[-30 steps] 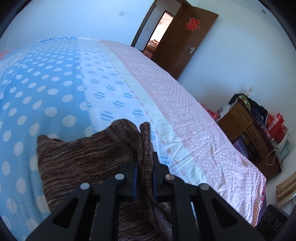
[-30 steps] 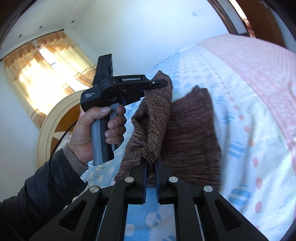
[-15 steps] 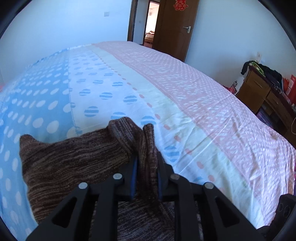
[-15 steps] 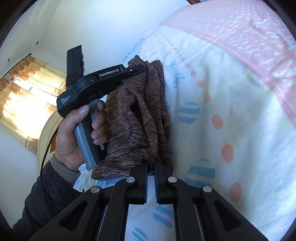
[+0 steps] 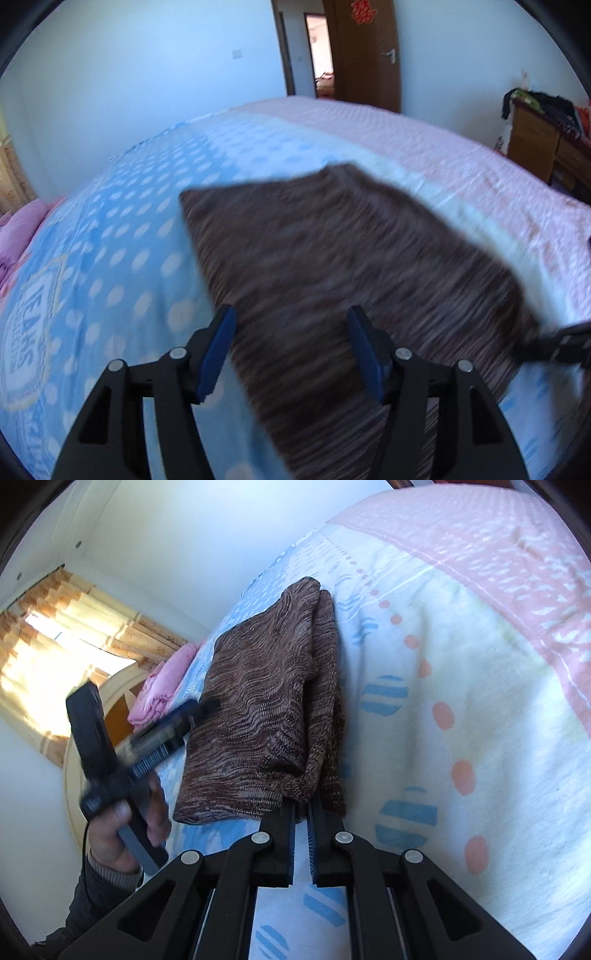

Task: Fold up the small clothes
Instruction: 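Open both tools and release the folded side, then press the folded sweater bundle flat with the right tool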

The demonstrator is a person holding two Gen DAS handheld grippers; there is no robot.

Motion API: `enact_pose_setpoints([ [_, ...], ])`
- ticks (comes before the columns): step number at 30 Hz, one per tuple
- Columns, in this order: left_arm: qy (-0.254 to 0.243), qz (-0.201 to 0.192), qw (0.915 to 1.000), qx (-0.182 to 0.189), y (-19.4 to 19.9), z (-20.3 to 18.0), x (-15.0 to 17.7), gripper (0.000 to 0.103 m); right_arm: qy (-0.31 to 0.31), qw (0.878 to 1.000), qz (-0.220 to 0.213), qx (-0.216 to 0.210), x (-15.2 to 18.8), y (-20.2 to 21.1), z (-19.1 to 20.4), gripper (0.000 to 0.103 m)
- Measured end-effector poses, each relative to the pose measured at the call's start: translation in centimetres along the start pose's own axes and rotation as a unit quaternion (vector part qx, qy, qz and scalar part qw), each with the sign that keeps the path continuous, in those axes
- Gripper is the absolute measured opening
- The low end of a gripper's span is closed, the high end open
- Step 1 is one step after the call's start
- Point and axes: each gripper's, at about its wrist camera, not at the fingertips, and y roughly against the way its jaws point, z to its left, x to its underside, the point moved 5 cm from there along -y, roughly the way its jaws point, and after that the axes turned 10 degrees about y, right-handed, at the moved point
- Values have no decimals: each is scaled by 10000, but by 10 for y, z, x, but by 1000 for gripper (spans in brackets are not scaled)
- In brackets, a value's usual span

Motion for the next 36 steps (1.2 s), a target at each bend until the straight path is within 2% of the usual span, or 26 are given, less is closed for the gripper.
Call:
enact_pose_setpoints([
  [1,62,30,10000,15,-2,3,5,68,78,9999,-29,63,0,1,1,6],
  [4,579,39,9976,381,0,18,14,74,251,9988,-236,350,3,12,5,6],
  [7,694,72,9964,475,-4,20,14,77,484,9919,-660,969,0,30,12,12],
  [10,807,117,9953,523,-8,23,14,82,949,9852,-935,1078,-18,36,38,13],
  [11,843,121,9950,531,-9,24,13,83,1109,9835,-943,1072,-24,35,47,21],
  [12,862,124,9948,537,-12,26,13,84,1257,9826,-914,1020,-33,29,58,37],
  [14,900,133,9944,539,-13,27,14,86,1399,9838,-804,781,-45,15,71,52],
  [16,923,137,9941,558,-10,28,18,87,1445,9857,-612,612,-56,-6,76,52],
  [18,971,156,9935,581,-10,30,19,90,1426,9855,-387,835,-60,-25,67,52],
  [20,1037,192,9925,622,-10,32,20,92,1226,9859,-66,1134,-59,-42,41,52],
  [21,1065,229,9918,666,-11,32,21,93,1117,9876,19,1101,-56,-48,34,51],
  [23,1123,273,9905,739,-13,34,21,93,1056,9909,-140,817,-52,-44,26,50],
  [25,1178,310,9892,817,-13,35,23,94,1157,9896,-132,845,-46,-40,26,49],
  [28,1240,364,9875,904,-11,36,25,94,1440,9840,-34,1044,-41,-38,29,49],
  [30,1226,374,9873,938,-6,35,31,99,1599,9798,93,1199,-41,-39,33,49],
  [32,1117,440,9880,968,2,32,42,99,1720,9728,197,1537,-47,-37,41,49],
  [34,1057,387,9888,985,9,31,48,100,1908,9671,26,1684,-56,-31,52,50],
  [36,1030,394,9903,840,10,31,51,102,2208,9617,-9,1624,-70,-37,72,50],
])
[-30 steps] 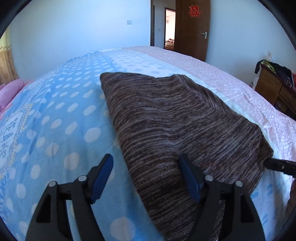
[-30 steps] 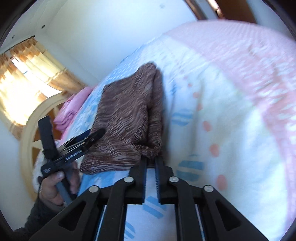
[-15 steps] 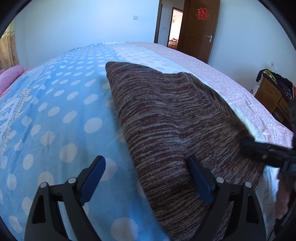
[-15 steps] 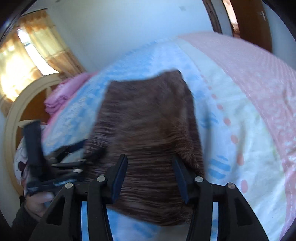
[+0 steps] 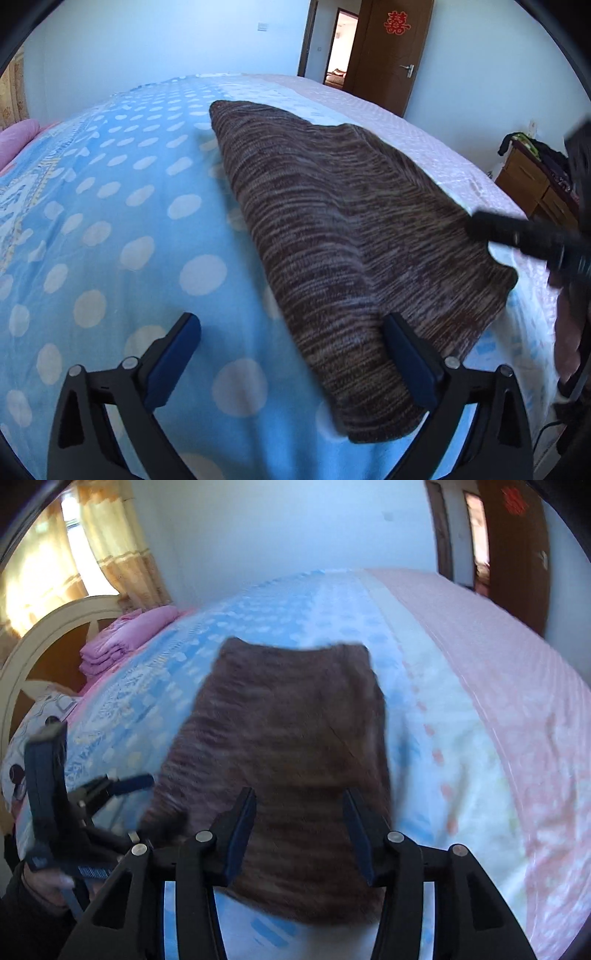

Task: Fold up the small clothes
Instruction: 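Press the folded sweater bundle flat with the right tool, then close the right tool on the end of the folded brown sweater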

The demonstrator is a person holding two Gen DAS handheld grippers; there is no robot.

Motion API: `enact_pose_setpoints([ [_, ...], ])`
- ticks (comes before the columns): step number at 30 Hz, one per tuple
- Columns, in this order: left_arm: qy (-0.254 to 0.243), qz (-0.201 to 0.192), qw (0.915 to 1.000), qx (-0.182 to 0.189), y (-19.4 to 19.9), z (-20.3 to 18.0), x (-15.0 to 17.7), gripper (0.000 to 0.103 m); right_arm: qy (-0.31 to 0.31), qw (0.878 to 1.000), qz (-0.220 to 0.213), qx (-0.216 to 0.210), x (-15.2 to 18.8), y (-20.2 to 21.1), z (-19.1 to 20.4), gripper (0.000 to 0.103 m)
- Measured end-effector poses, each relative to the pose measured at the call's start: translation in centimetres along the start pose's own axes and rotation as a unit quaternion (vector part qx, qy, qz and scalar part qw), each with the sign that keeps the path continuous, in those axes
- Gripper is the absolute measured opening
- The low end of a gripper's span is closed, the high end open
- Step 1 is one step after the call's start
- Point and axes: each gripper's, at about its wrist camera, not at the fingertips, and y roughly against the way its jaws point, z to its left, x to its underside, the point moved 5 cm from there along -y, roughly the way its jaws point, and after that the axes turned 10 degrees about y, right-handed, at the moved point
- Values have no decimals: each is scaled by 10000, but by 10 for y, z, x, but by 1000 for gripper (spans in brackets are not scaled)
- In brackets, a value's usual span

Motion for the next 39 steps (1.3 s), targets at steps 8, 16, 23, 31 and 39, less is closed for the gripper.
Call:
enact_pose_setpoints([
  [8,127,-47,9998,-150,0,6,0,103,842,9951,468,-230,-79,-95,46,50],
  [16,485,-91,9988,-53,-1,19,-1,103,1039,9916,762,-129,-106,-161,57,60],
  [23,760,-302,9966,95,10,28,0,103,852,9927,269,-805,-80,-88,71,60],
  [31,938,-293,9951,99,12,39,3,103,944,9895,582,-932,-35,-91,79,60],
  [39,1061,-279,9940,29,9,37,-4,103,188,9987,-272,-399,-71,-51,2,41],
])
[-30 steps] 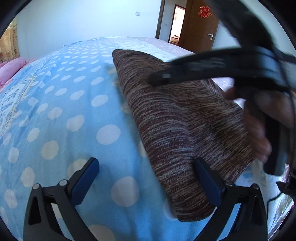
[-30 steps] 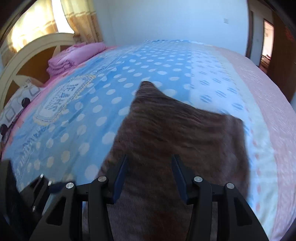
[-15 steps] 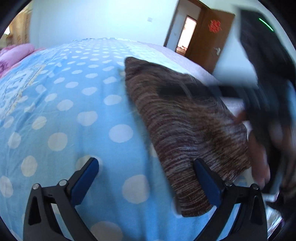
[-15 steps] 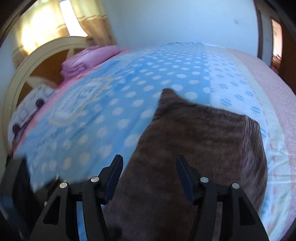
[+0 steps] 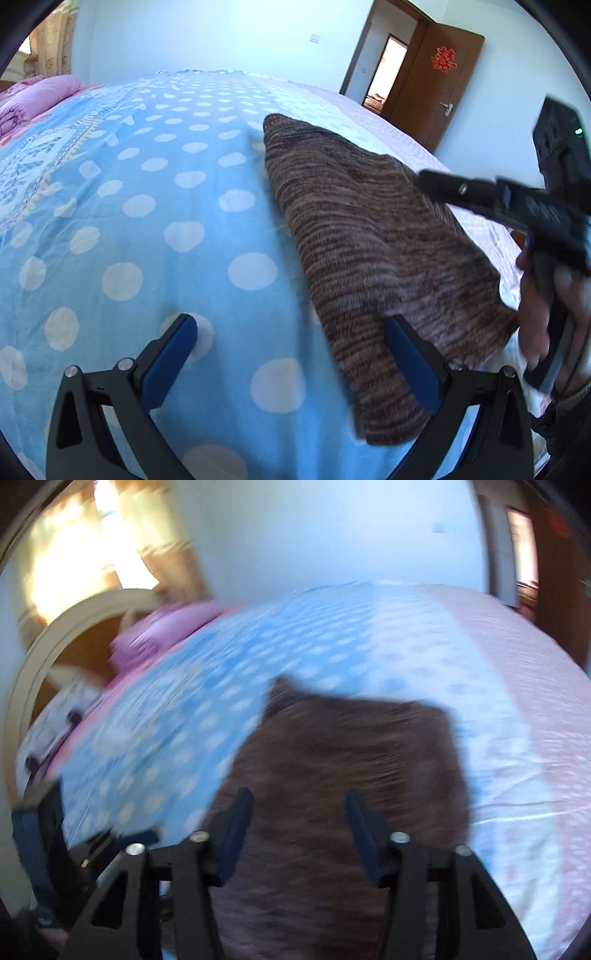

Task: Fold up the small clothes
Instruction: 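Close the right tool on the end of the folded brown sweater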

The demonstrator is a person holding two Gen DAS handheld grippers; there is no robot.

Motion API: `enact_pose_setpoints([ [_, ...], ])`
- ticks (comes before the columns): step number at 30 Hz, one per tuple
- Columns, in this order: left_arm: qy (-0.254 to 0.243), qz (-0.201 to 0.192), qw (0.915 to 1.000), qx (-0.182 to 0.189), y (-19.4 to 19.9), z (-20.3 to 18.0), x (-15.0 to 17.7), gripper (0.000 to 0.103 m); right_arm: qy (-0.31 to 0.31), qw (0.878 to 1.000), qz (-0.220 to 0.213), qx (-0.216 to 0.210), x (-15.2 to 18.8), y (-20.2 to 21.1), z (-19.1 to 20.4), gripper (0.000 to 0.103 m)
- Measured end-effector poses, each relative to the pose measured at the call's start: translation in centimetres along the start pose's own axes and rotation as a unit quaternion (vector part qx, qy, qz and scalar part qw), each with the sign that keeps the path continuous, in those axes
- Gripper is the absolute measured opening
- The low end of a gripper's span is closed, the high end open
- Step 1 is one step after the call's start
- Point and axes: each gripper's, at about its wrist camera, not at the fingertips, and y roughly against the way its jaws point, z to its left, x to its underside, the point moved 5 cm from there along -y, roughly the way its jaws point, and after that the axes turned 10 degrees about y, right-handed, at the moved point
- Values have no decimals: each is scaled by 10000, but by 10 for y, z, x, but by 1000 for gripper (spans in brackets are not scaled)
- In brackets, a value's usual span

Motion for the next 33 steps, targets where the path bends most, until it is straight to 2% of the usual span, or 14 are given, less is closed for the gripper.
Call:
enact_pose_setpoints([
  [1,1,40,10000,10,-2,0,0,103,-290,9994,-21,204,-3,4,-25,36],
  [3,11,25,10000,32,-1,1,2,103,-776,9967,-25,223,-3,8,-62,24],
  [6,-14,-2,10000,24,-2,0,2,103,-1043,9942,155,194,3,6,-89,24],
  [10,34,-40,9999,90,-1,1,2,103,-1079,9931,365,-266,11,-6,-87,24],
  [11,77,-42,9999,98,-1,1,2,103,-1066,9929,403,-336,13,-9,-84,18],
  [12,88,-46,9999,107,-1,2,2,103,-1051,9929,446,-339,14,-11,-84,4],
  [17,31,-45,10000,-21,-2,0,2,103,-1083,9932,302,296,21,7,-95,3],
  [21,-134,-55,9997,-211,-3,-4,4,103,-1144,9909,584,401,40,-2,-104,3],
  [24,-101,-59,9997,-195,-2,-3,4,103,-1005,9929,558,297,40,-1,-97,5],
  [25,-124,-53,9997,-222,-1,-3,5,103,-928,9934,505,440,38,4,-95,7],
  [26,-207,-57,9994,-265,0,-5,8,103,-847,9938,411,584,35,12,-91,18],
  [27,-272,-71,9992,-295,1,-7,9,103,-798,9946,314,589,34,21,-86,32],
  [30,-395,-115,9984,-392,2,-10,11,103,-404,9991,81,-12,36,42,-52,34],
  [33,-350,-50,9988,-337,1,-9,10,103,-81,9985,515,-148,59,34,-33,34],
])
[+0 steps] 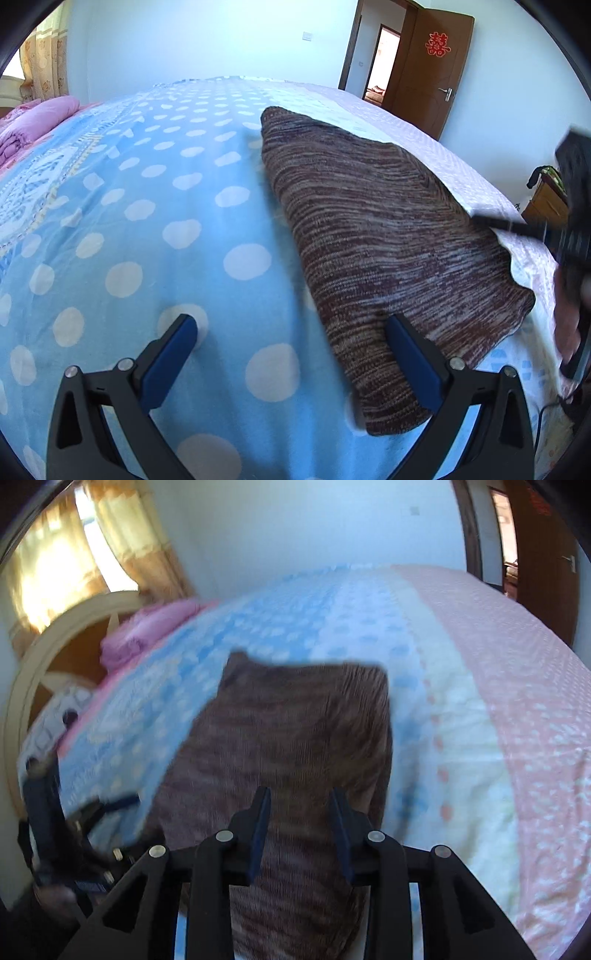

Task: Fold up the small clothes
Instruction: 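Close the right tool on the end of the folded brown sweater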

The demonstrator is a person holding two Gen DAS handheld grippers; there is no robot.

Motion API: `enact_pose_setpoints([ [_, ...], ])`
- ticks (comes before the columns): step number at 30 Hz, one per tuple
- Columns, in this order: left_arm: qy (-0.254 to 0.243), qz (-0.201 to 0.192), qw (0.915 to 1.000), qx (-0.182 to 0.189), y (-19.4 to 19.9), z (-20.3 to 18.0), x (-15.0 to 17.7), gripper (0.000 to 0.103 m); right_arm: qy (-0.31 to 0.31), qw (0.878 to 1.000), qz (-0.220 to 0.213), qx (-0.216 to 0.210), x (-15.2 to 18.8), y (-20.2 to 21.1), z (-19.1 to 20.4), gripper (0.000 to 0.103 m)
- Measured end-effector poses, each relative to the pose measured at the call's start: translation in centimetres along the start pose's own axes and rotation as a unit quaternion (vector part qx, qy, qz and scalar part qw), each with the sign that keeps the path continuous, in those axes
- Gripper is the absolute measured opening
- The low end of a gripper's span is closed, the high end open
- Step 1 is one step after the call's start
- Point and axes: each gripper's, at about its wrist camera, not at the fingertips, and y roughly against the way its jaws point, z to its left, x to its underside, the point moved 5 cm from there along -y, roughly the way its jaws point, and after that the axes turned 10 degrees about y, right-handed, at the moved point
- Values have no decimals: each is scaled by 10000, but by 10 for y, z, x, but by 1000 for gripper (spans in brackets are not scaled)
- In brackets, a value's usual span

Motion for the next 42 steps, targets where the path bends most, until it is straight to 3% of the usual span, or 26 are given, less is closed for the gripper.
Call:
enact_pose_setpoints([
  [3,33,63,10000,14,-1,1,-1,103,22,10000,11,-58,20,-9,-7,27],
  [6,-57,39,9999,-104,-2,-2,-2,103,-135,9997,-111,-164,27,-5,-10,27],
  [13,-61,165,9998,-98,-4,-3,-5,103,129,9995,-293,-30,41,7,2,28],
  [16,-60,131,9999,-73,-1,-6,-11,103,186,9987,-459,-100,31,18,-3,34],
  [20,-136,87,9999,-57,-5,-15,-18,103,-129,9972,-733,-53,16,26,-29,58],
  [25,-247,302,9992,-22,-22,-21,-18,103,-615,9959,-653,-65,-3,7,-62,60],
  [31,-269,357,9990,29,-25,-21,-16,103,-1308,9890,-490,-490,-17,-28,-97,60],
  [38,-245,282,9991,174,-23,-21,-15,103,-1462,9846,-353,-895,-39,-60,-98,60],
  [42,-270,152,9983,499,-16,-25,-14,88,-1462,9836,-384,-988,-50,-78,-99,60],
])
